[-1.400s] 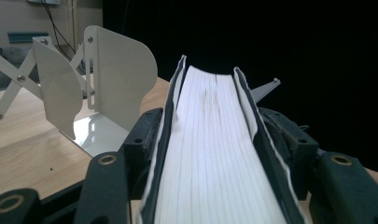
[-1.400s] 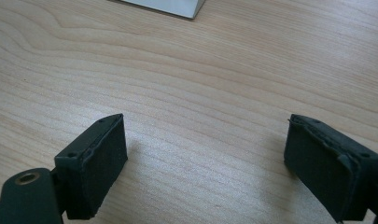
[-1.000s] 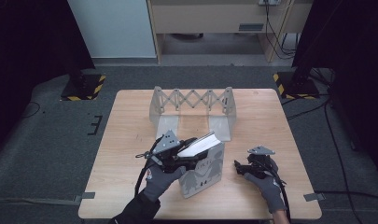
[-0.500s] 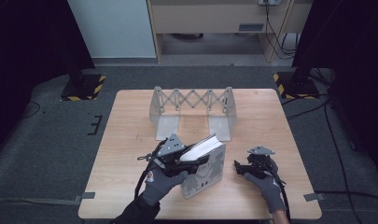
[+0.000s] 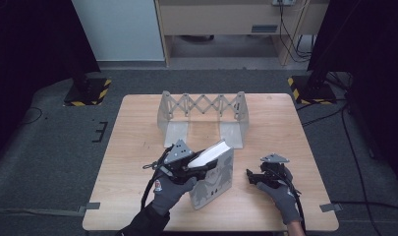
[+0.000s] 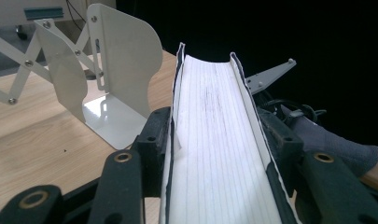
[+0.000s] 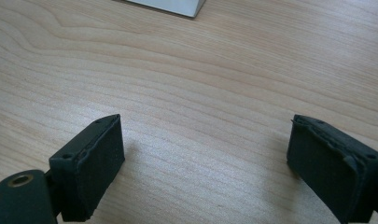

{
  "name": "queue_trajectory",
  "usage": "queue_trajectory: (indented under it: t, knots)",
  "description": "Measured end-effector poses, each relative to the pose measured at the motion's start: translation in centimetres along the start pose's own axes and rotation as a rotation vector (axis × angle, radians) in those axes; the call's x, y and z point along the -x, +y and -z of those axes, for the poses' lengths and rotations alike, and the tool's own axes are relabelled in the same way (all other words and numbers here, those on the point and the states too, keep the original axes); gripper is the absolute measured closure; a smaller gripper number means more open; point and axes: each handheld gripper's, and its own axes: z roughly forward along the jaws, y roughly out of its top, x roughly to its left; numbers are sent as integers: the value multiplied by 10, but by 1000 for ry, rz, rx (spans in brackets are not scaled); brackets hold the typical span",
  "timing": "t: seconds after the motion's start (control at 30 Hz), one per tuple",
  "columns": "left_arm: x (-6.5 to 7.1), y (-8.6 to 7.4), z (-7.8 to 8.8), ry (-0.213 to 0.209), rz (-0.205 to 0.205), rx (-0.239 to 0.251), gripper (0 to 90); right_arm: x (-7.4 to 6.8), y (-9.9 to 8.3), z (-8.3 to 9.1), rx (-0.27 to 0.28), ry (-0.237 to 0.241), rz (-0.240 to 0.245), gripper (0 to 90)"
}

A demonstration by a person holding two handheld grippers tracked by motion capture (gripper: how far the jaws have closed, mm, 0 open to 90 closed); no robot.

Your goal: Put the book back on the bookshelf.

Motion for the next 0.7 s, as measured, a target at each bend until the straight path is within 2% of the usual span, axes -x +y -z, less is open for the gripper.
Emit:
queue_trajectory:
  t: [0.17,0.37,0.53,0.7]
  knots:
    - [-5,4,10,22,8,2,512,0,0,0,-3,3,-2,108]
    - [-16,8,27,82,12,23,516,0,0,0,-3,3,4,107]
    - [-31,14,46,158,20,54,517,0,0,0,-3,3,5,107]
    - [-51,19,64,266,27,76,517,0,0,0,-4,4,6,107]
